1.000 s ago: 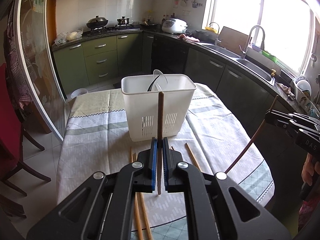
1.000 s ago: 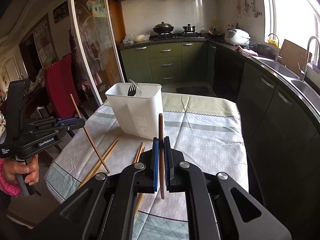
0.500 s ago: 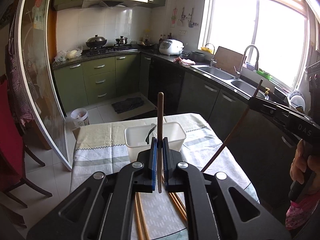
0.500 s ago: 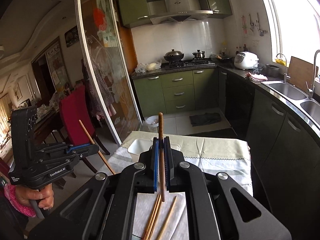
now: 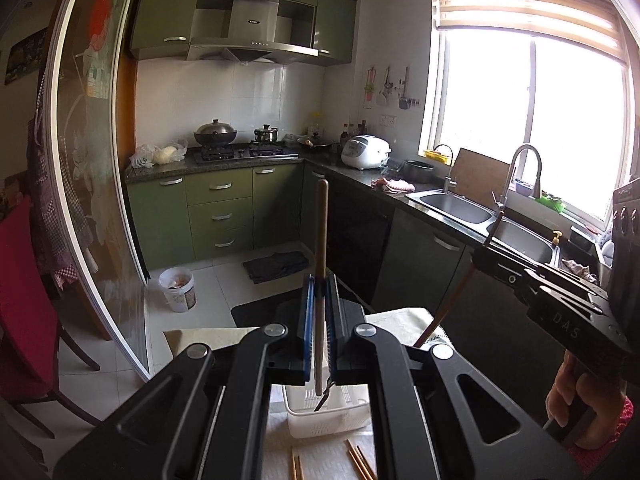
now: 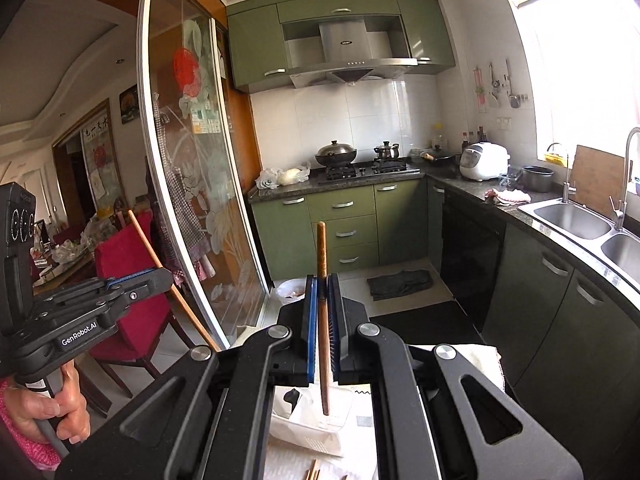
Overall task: Organize utensils
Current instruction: 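Lower both chopsticks into the basket and open both tools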
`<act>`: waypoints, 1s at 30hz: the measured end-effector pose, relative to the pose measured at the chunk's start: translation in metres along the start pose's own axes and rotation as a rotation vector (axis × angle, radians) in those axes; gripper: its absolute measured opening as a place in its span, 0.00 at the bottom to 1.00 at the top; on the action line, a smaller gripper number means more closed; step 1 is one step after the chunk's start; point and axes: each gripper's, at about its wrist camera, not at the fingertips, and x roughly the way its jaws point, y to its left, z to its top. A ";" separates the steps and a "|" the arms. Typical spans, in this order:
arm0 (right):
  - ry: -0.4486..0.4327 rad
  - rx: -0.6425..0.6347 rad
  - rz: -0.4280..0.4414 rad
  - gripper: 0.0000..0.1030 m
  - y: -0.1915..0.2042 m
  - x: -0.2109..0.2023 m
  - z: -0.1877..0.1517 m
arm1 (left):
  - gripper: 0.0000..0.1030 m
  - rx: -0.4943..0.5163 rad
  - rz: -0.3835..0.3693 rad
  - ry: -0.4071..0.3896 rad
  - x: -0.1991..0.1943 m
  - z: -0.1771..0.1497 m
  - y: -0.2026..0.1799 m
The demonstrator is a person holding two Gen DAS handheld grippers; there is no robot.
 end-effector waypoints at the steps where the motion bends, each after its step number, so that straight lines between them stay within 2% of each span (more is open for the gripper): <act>1: 0.013 0.002 -0.005 0.06 -0.001 0.009 -0.004 | 0.05 -0.001 0.003 0.012 0.010 -0.004 0.001; 6: 0.110 -0.006 -0.011 0.06 -0.002 0.052 -0.036 | 0.05 0.002 0.010 0.128 0.055 -0.033 0.003; 14: 0.221 -0.024 -0.022 0.06 -0.001 0.084 -0.079 | 0.06 0.013 0.027 0.285 0.086 -0.075 0.009; 19: 0.230 -0.029 -0.029 0.08 0.002 0.081 -0.083 | 0.06 0.020 0.035 0.308 0.086 -0.084 0.011; 23: 0.199 -0.025 -0.020 0.08 0.002 0.055 -0.081 | 0.07 0.021 0.025 0.291 0.072 -0.080 0.009; 24: 0.194 -0.027 -0.017 0.09 0.001 0.047 -0.082 | 0.08 0.020 0.022 0.289 0.067 -0.079 0.011; 27: 0.194 -0.031 -0.022 0.14 -0.005 0.022 -0.090 | 0.28 0.016 0.021 0.299 0.052 -0.081 0.013; 28: 0.201 -0.032 -0.026 0.14 -0.009 0.014 -0.095 | 0.38 0.019 0.025 0.307 0.047 -0.084 0.014; 30: 0.227 -0.033 -0.038 0.14 -0.017 0.001 -0.109 | 0.46 0.028 0.040 0.336 0.041 -0.098 0.017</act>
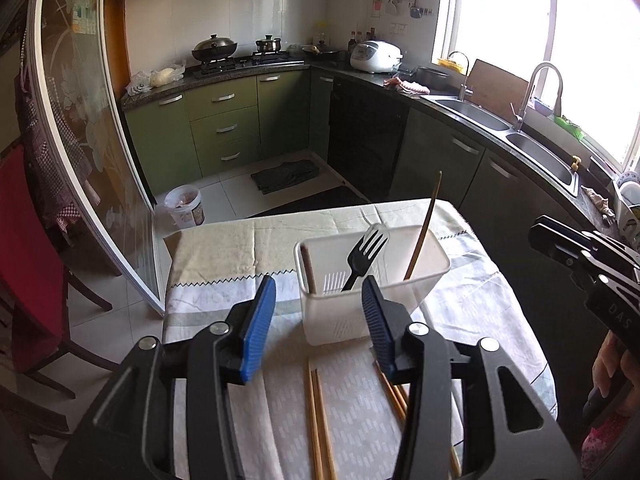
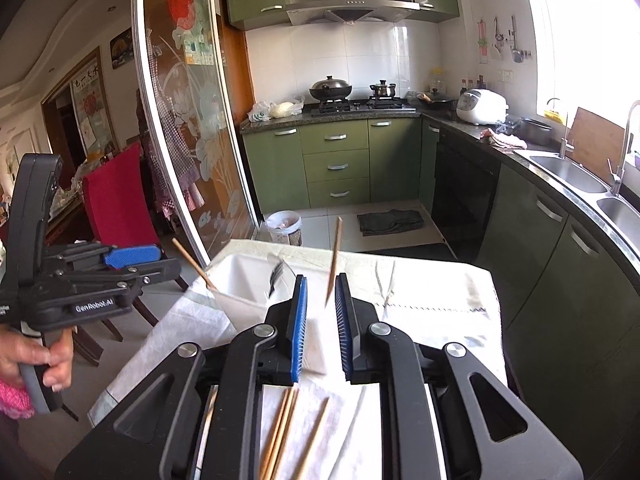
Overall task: Organize utensils
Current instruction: 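Lower both chopsticks into the basket and open both tools, then grasp another wooden chopstick with the left tool while the right tool approaches one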
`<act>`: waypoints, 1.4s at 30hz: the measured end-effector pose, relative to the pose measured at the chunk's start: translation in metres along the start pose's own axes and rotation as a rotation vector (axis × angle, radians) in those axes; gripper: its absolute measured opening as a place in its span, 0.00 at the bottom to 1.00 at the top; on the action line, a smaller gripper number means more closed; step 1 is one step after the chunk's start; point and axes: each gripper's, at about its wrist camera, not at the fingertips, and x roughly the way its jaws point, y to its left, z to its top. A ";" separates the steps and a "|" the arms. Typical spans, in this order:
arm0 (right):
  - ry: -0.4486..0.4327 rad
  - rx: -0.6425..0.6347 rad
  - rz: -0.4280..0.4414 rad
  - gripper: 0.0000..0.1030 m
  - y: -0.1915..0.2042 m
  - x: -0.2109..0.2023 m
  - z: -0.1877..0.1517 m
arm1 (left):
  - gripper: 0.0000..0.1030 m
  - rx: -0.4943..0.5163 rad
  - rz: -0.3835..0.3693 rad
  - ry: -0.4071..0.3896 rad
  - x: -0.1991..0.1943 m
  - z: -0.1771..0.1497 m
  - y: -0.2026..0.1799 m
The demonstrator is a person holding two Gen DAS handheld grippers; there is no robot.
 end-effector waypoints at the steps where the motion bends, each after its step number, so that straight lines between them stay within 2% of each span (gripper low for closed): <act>1: 0.017 0.004 -0.006 0.14 -0.006 -0.003 -0.010 | 0.50 -0.003 0.004 0.027 0.003 -0.009 0.002; 3: 0.061 0.015 -0.024 0.17 -0.017 -0.006 -0.032 | 0.54 -0.016 0.006 0.104 0.015 -0.030 0.007; 5: 0.106 0.035 -0.032 0.25 -0.030 -0.006 -0.054 | 0.56 -0.018 0.010 0.199 0.033 -0.052 0.011; 9: 0.194 0.070 -0.049 0.25 -0.051 -0.001 -0.093 | 0.54 -0.032 -0.011 0.360 0.072 -0.087 0.017; 11: 0.234 0.088 -0.051 0.25 -0.059 0.004 -0.111 | 0.38 -0.034 -0.012 0.415 0.088 -0.098 0.018; 12: 0.249 0.098 -0.050 0.25 -0.064 0.006 -0.119 | 0.36 -0.034 -0.008 0.431 0.094 -0.102 0.018; 18: 0.302 0.097 -0.043 0.25 -0.064 0.017 -0.135 | 0.34 -0.018 -0.012 0.475 0.115 -0.110 0.011; 20: 0.308 0.094 -0.036 0.25 -0.062 0.019 -0.136 | 0.26 -0.003 -0.006 0.490 0.122 -0.113 0.007; 25: 0.318 0.081 -0.020 0.25 -0.056 0.025 -0.133 | 0.15 0.009 0.011 0.519 0.135 -0.116 0.004; 36: 0.372 0.035 -0.012 0.25 -0.040 0.046 -0.136 | 0.11 0.040 0.017 0.537 0.145 -0.117 0.000; 37: 0.381 0.027 -0.013 0.25 -0.037 0.049 -0.136 | 0.07 0.042 0.015 0.542 0.146 -0.117 -0.002; 42: 0.447 0.001 -0.001 0.25 -0.024 0.070 -0.137 | 0.07 0.041 0.010 0.550 0.146 -0.118 0.000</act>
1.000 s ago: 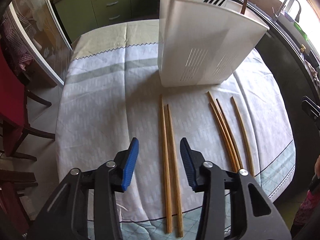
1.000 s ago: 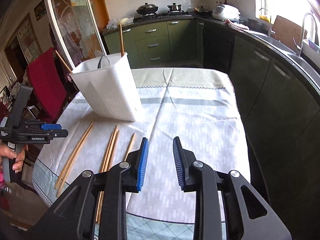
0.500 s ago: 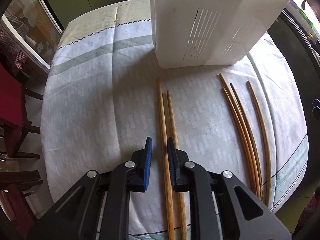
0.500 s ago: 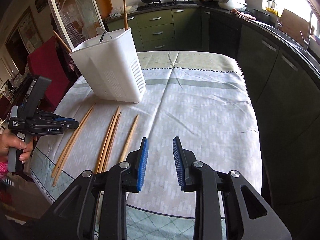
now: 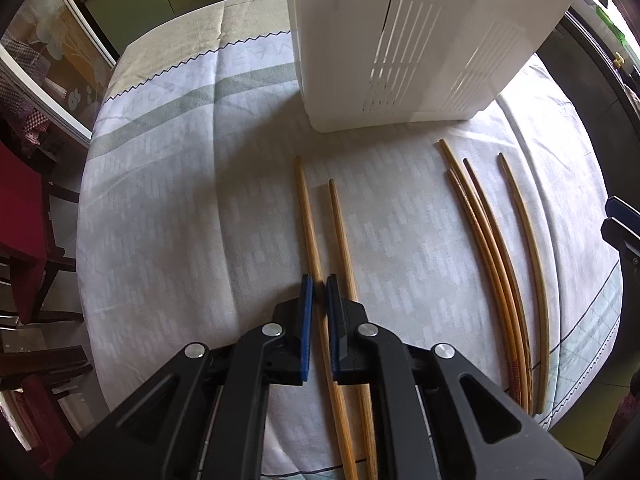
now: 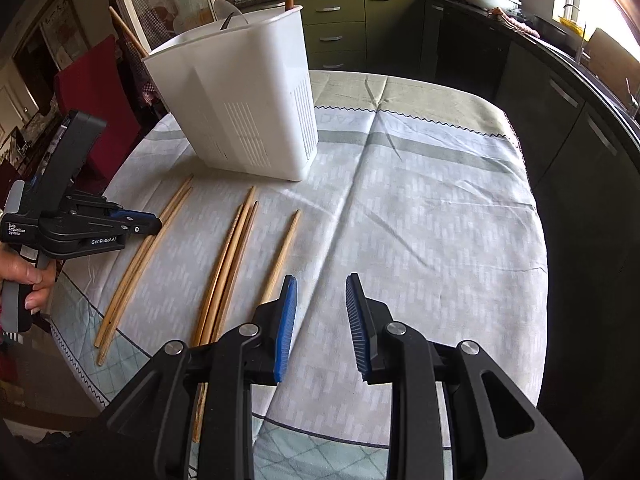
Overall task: Organize utensils
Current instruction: 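Grasp another wooden chopstick with the left tool while the right tool approaches one, then grasp a chopstick with the right tool and lift it upright while the left tool holds its chopstick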
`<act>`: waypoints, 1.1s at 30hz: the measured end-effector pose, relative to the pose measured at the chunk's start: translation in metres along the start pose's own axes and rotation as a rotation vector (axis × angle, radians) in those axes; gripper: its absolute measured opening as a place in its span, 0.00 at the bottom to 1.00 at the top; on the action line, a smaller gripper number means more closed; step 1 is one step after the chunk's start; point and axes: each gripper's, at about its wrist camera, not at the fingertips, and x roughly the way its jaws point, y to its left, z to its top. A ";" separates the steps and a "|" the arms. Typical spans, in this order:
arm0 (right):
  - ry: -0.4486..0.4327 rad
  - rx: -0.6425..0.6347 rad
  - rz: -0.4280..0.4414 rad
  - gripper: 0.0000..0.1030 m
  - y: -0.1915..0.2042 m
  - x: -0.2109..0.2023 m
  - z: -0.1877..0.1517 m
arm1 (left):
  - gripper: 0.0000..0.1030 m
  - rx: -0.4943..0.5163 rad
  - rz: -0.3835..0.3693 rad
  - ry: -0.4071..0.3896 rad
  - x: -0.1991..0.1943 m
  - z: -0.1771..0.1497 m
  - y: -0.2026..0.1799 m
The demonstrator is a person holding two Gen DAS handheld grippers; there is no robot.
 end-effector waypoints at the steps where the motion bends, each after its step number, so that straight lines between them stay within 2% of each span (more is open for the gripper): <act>1: 0.019 -0.002 0.007 0.25 0.003 0.006 0.002 | 0.07 -0.003 -0.003 0.003 0.000 -0.001 0.002; 8: 0.133 -0.020 0.041 0.25 0.023 0.049 0.010 | 0.07 -0.032 0.008 0.003 -0.002 -0.010 0.023; 19: 0.196 -0.045 -0.012 0.27 0.043 0.075 0.018 | 0.07 -0.039 0.018 -0.002 -0.002 -0.019 0.032; 23: 0.208 -0.056 -0.033 0.26 0.050 0.079 0.021 | 0.12 -0.044 0.021 0.009 -0.001 -0.017 0.035; 27: 0.206 -0.081 -0.059 0.19 0.059 0.082 0.021 | 0.13 -0.046 0.020 0.014 0.000 -0.011 0.039; 29: 0.203 -0.075 -0.060 0.10 0.056 0.080 0.022 | 0.13 -0.049 0.019 0.014 0.001 -0.008 0.039; 33: 0.195 -0.065 -0.052 0.08 0.059 0.081 0.025 | 0.13 -0.051 0.015 0.014 0.002 -0.001 0.037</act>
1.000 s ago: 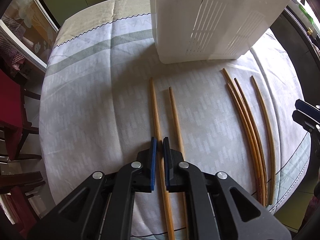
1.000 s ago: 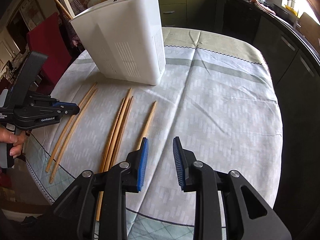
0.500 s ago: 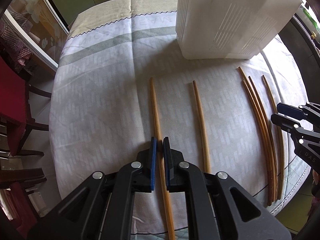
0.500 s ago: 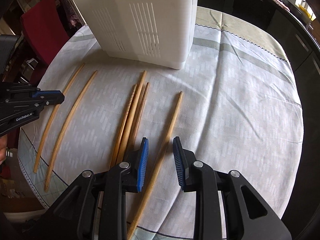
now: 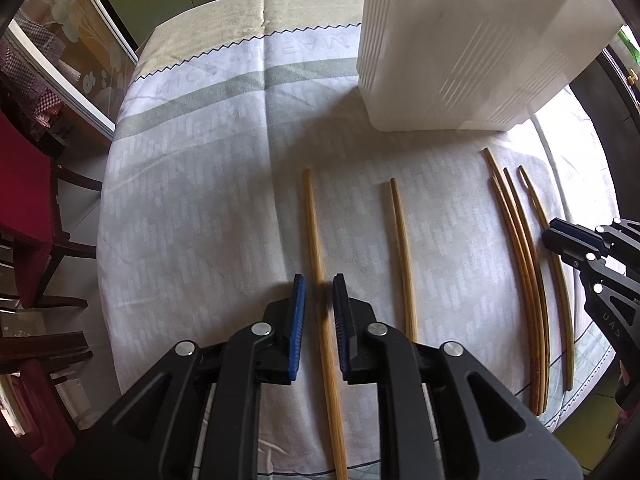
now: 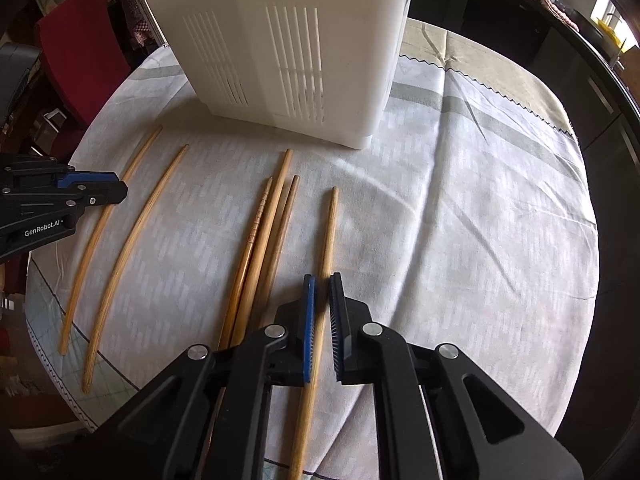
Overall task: Organize utensils
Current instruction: 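Grasp a chopstick with the right tool and lift it upright while the left tool holds its chopstick, then carry both upright chopsticks toward the white basket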
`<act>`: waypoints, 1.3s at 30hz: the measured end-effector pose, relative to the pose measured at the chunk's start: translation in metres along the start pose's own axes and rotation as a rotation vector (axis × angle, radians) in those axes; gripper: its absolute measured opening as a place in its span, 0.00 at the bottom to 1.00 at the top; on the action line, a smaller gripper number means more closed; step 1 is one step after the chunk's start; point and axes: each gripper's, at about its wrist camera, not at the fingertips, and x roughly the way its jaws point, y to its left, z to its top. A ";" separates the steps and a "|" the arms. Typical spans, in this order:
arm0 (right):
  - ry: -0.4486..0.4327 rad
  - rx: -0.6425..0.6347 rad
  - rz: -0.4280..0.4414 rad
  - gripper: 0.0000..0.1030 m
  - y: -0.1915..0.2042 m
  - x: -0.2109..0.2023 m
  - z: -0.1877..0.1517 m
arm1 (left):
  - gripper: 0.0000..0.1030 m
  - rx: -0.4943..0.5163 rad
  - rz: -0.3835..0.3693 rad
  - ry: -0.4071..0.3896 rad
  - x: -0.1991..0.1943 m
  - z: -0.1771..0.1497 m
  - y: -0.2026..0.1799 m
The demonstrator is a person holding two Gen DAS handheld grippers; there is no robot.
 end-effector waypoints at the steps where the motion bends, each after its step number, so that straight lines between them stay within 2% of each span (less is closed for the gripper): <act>1: -0.002 0.001 0.002 0.07 0.001 0.001 0.002 | 0.13 0.001 -0.002 0.000 0.001 0.003 0.000; 5: -0.028 0.020 0.019 0.07 -0.008 -0.007 0.003 | 0.13 0.001 -0.005 -0.002 0.003 0.012 -0.003; 8: -0.064 0.034 0.030 0.07 -0.016 -0.022 0.003 | 0.06 -0.006 -0.012 0.003 0.003 0.013 -0.003; 11: -0.116 0.044 0.049 0.07 -0.023 -0.043 0.003 | 0.06 -0.012 -0.022 -0.014 -0.005 0.015 -0.004; 14: -0.178 0.051 0.063 0.07 -0.028 -0.068 0.003 | 0.06 -0.009 -0.022 -0.072 -0.026 0.012 0.000; 20: -0.299 0.058 0.076 0.07 -0.030 -0.120 -0.007 | 0.05 0.012 -0.025 -0.235 -0.094 -0.003 0.000; 27: -0.383 0.061 0.092 0.07 -0.032 -0.159 -0.027 | 0.05 0.028 -0.046 -0.374 -0.152 -0.030 -0.005; 31: -0.396 0.059 0.092 0.07 -0.032 -0.167 -0.035 | 0.05 0.038 -0.043 -0.429 -0.167 -0.044 -0.011; 39: -0.408 0.051 0.089 0.07 -0.032 -0.171 -0.044 | 0.05 0.043 -0.042 -0.468 -0.171 -0.057 -0.016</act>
